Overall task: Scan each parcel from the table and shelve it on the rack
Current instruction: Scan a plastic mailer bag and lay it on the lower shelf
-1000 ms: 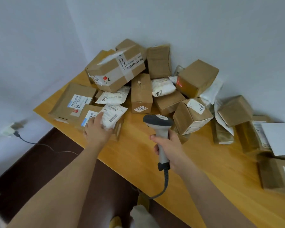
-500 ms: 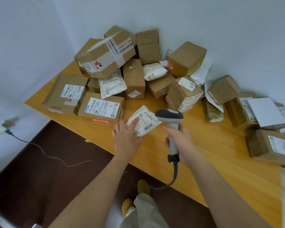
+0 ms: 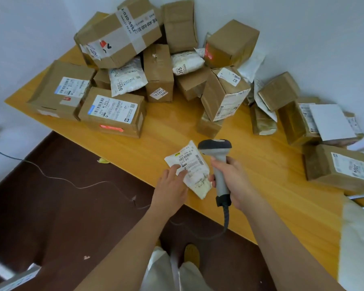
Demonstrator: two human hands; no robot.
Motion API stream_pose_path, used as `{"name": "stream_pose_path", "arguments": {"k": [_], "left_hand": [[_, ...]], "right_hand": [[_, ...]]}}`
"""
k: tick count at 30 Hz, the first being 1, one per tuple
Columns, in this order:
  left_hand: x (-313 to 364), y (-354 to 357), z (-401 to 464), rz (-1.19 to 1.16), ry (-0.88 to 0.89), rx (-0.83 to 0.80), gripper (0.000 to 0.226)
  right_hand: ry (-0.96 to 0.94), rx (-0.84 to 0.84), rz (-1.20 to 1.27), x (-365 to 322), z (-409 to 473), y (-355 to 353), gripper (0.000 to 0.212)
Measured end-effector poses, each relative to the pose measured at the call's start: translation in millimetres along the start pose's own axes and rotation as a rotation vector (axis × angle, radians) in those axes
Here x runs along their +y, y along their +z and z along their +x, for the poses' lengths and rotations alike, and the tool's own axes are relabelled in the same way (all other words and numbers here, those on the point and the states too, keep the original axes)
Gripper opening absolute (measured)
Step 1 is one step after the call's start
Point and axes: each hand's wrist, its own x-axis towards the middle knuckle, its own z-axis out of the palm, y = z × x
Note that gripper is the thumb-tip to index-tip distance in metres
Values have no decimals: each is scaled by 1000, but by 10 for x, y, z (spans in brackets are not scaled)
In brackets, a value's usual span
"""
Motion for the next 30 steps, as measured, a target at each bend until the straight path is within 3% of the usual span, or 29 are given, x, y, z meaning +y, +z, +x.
{"name": "stream_pose_path", "arguments": {"k": [5,13,18,30], "left_hand": [[318,182,-4,76,138,-22,60],[656,339,80,58,-119,-15,73],[696,387,268,21,-187,-74,77],[744,463,432,33,-252,-128,89]], "right_hand": [[5,-59,32,28,-1,-231,10],[-96,-155,-129,26,60,-436,11],[-158,-178,-156,49,74,-519,25],[-186,-267,-191,2,-20,-612,28]]}}
